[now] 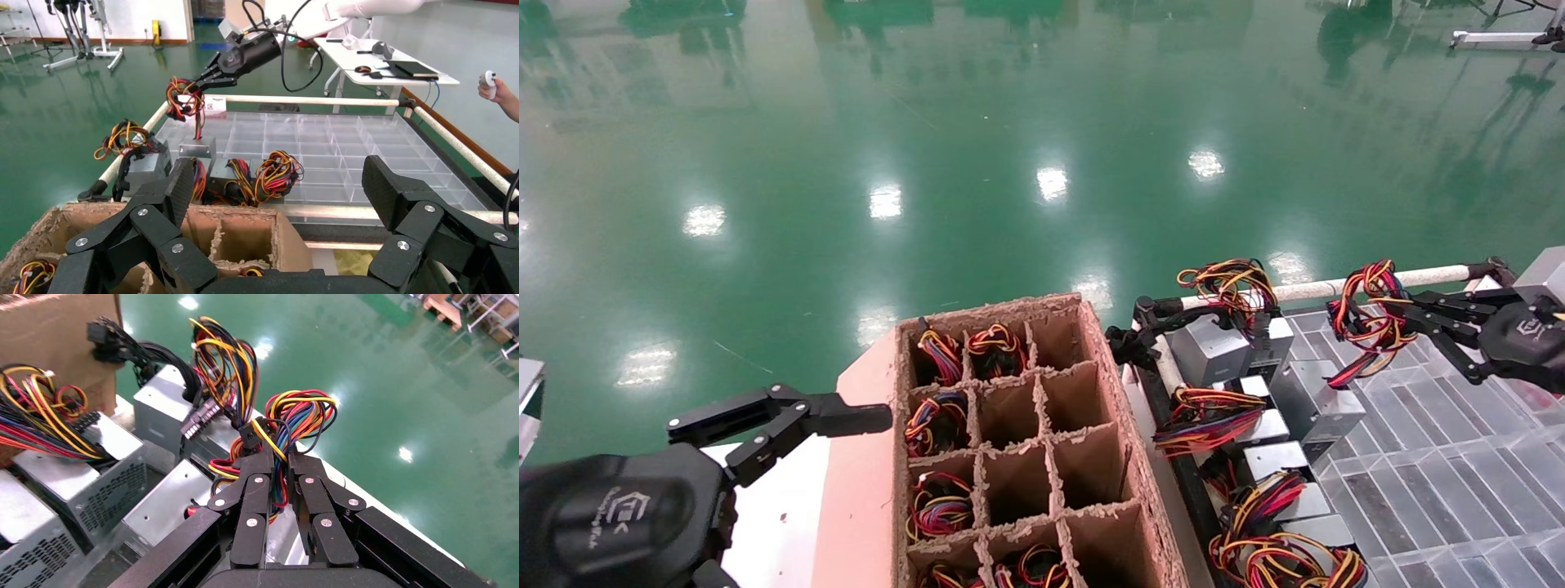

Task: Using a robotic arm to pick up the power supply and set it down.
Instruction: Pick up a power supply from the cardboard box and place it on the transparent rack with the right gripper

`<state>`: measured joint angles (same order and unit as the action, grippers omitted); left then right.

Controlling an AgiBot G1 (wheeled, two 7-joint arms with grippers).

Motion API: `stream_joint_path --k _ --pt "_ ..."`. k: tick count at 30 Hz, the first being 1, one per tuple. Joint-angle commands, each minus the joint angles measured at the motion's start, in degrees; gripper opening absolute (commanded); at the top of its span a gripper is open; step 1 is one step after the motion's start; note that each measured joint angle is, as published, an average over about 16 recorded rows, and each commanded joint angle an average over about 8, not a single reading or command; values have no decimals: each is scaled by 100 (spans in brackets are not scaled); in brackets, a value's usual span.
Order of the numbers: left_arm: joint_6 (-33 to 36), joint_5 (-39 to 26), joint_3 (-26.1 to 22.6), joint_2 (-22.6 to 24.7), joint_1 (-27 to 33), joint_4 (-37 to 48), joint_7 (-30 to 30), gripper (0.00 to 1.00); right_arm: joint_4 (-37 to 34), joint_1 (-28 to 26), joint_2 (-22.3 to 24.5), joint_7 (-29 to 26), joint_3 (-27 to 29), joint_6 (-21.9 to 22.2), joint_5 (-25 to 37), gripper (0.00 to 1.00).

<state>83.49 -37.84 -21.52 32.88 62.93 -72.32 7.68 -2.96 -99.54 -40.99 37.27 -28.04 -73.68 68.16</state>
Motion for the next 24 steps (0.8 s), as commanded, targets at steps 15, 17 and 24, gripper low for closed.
stream_joint_path --k 15,17,24 --pt "-2 0 0 0 -1 2 0 100 48 134 -92 -24 34 226 -67 100" --pt "-2 0 0 0 -1 2 0 100 47 131 -88 -24 33 220 -65 100" --pt "-2 0 0 0 -1 2 0 100 42 117 -78 -23 30 201 -53 100"
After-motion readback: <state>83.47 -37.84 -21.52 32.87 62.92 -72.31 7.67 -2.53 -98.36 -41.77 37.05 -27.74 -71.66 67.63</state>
